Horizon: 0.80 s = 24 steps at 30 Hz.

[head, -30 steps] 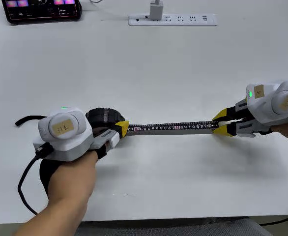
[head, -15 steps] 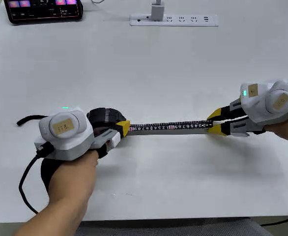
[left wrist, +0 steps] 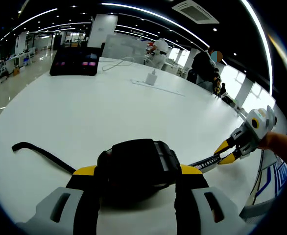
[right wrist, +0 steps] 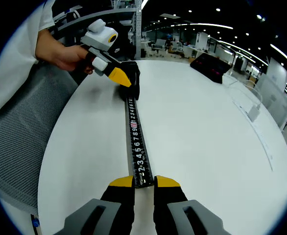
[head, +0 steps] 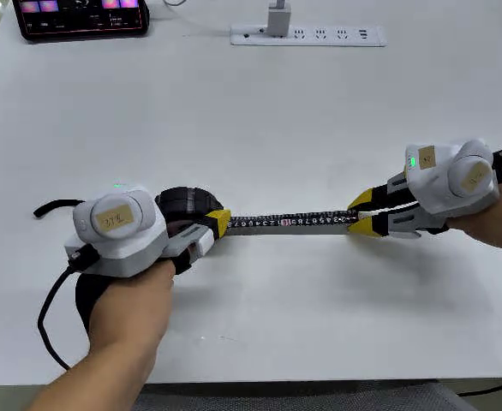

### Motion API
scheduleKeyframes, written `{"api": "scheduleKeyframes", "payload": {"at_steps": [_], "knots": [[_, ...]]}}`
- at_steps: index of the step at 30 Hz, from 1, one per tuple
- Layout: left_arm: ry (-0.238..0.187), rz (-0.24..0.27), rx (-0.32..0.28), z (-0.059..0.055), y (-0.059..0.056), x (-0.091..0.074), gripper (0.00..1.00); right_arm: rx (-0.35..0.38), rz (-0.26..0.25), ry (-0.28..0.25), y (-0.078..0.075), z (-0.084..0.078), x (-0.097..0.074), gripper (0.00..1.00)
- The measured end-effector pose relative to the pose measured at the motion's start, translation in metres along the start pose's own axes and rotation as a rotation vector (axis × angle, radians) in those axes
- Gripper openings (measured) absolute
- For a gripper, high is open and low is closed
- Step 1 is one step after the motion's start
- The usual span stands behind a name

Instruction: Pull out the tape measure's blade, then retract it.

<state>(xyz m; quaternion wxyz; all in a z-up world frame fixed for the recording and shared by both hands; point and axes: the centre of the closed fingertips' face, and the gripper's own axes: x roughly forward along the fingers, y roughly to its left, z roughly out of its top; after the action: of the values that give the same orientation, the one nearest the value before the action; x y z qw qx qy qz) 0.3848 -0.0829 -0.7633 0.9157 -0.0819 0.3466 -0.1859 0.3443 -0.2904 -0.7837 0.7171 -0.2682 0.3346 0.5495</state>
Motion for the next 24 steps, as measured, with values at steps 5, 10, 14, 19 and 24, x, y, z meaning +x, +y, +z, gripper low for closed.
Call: {"api": "scheduleKeyframes", "payload": {"at_steps": [5, 10, 14, 19, 24], "knots": [[0.0, 0.0, -0.002, 0.0, 0.0, 0.0, 0.58, -0.001, -0.003, -0.012, 0.0, 0.004, 0.001, 0.1], [-0.002, -0.001, -0.005, 0.0, 0.001, 0.0, 0.58, 0.007, -0.007, -0.03, -0.001, 0.009, 0.003, 0.1], [-0.002, -0.001, -0.006, 0.0, 0.001, 0.0, 0.58, 0.007, -0.007, -0.038, -0.001, 0.012, 0.005, 0.1], [-0.002, -0.002, -0.008, 0.0, 0.001, 0.001, 0.58, 0.017, -0.007, -0.06, -0.001, 0.018, 0.006, 0.1], [-0.003, -0.003, -0.009, 0.0, 0.001, 0.001, 0.58, 0.025, -0.002, -0.078, 0.0, 0.024, 0.011, 0.1]]}}
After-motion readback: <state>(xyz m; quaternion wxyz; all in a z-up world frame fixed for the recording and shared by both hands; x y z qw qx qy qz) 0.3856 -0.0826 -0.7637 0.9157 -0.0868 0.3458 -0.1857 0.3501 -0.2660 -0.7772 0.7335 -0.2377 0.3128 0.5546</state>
